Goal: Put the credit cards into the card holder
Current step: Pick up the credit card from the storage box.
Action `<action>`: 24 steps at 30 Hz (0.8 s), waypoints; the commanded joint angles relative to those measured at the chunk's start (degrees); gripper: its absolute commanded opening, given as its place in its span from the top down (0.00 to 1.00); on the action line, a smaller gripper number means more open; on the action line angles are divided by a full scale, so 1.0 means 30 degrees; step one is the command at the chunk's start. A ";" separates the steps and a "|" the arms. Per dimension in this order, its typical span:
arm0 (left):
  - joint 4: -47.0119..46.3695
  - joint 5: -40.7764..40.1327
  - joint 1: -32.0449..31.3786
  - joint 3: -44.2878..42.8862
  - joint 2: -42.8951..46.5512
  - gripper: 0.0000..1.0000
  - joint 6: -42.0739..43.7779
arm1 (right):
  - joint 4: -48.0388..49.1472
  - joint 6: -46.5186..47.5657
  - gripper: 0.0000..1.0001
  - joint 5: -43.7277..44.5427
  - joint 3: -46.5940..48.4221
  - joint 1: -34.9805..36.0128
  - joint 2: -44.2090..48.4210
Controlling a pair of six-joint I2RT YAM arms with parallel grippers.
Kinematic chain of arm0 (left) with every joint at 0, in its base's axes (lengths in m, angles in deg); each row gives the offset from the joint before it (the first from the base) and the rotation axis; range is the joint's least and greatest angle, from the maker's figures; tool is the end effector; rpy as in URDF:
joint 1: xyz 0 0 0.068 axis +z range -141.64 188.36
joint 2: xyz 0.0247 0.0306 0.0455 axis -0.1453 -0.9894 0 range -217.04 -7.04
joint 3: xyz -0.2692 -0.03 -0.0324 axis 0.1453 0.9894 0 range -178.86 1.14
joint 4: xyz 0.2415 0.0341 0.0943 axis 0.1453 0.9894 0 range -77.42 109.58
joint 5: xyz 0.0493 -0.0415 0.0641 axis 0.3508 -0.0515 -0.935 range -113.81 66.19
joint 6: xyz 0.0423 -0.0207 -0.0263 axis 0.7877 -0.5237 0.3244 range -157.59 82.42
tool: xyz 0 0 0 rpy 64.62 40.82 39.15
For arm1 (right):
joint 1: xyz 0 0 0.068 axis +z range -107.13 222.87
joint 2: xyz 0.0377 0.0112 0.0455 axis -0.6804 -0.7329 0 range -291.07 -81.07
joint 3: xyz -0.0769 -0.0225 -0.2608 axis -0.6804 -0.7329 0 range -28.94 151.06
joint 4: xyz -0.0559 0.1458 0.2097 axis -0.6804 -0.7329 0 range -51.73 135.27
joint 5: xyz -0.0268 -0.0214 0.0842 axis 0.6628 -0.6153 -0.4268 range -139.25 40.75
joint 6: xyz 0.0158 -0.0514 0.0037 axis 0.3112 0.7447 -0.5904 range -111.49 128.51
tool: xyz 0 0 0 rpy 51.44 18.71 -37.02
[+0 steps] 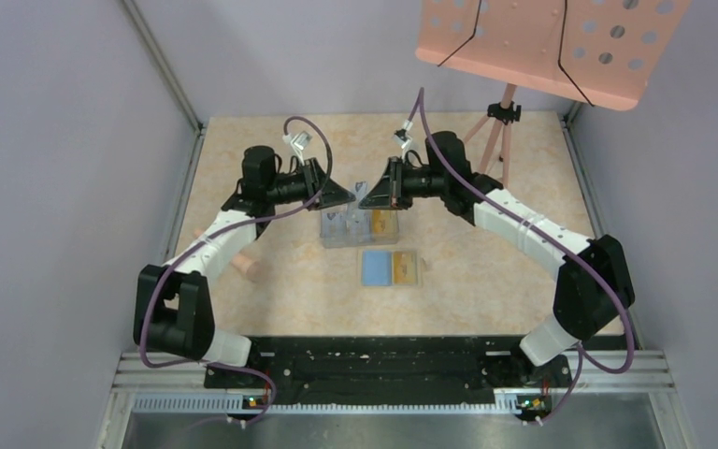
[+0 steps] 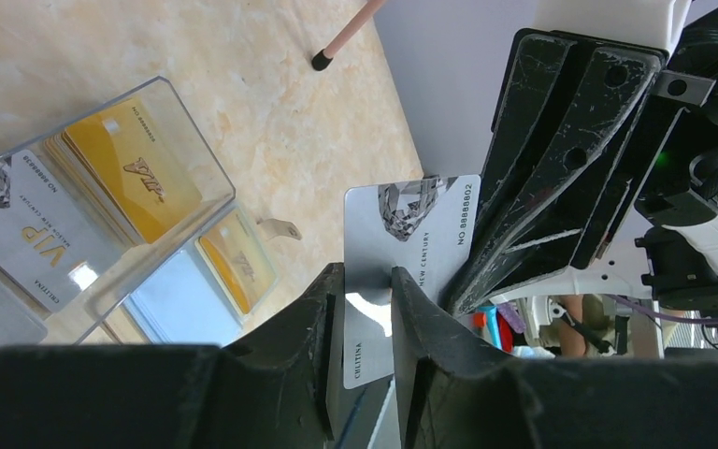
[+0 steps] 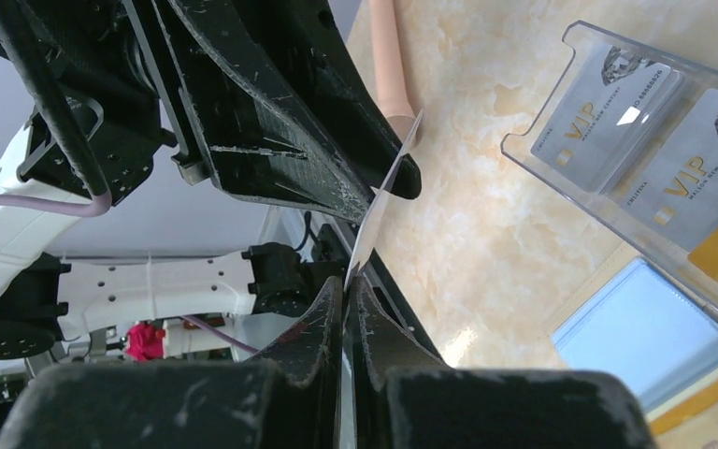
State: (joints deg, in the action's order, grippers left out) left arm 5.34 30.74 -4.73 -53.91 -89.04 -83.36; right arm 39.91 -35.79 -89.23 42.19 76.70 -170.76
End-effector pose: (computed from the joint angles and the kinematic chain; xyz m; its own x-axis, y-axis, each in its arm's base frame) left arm 0.3032 -0.1002 0.2855 -0.8585 -0.2272 -0.4598 0.3773 0.3276 -0.8662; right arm 0.2884 0.2207 0.3153 -0.8798 0.0546 -0.4723 -0.4193 0.3791 0.8249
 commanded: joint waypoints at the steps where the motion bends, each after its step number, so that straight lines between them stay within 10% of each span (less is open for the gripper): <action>1: 0.0166 0.1873 -0.1374 -0.1017 -0.0394 0.72 0.0322 | 0.2573 -0.0378 0.98 0.0156 0.0415 0.0192 -0.0259; 12: -0.0040 0.1943 -0.1623 -0.1229 -0.0467 0.98 0.0074 | 0.2493 -0.0407 0.75 0.0963 0.0123 0.0183 -0.0425; 24: 0.2554 0.0511 -0.1644 -0.1417 -0.0246 0.89 0.1779 | 0.0047 -0.0824 1.00 0.2475 0.0839 -0.0054 -0.0686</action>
State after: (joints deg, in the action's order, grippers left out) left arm 7.13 31.44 -7.87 -56.31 -91.01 -81.90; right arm 38.33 -36.86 -86.83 41.56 76.57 -172.37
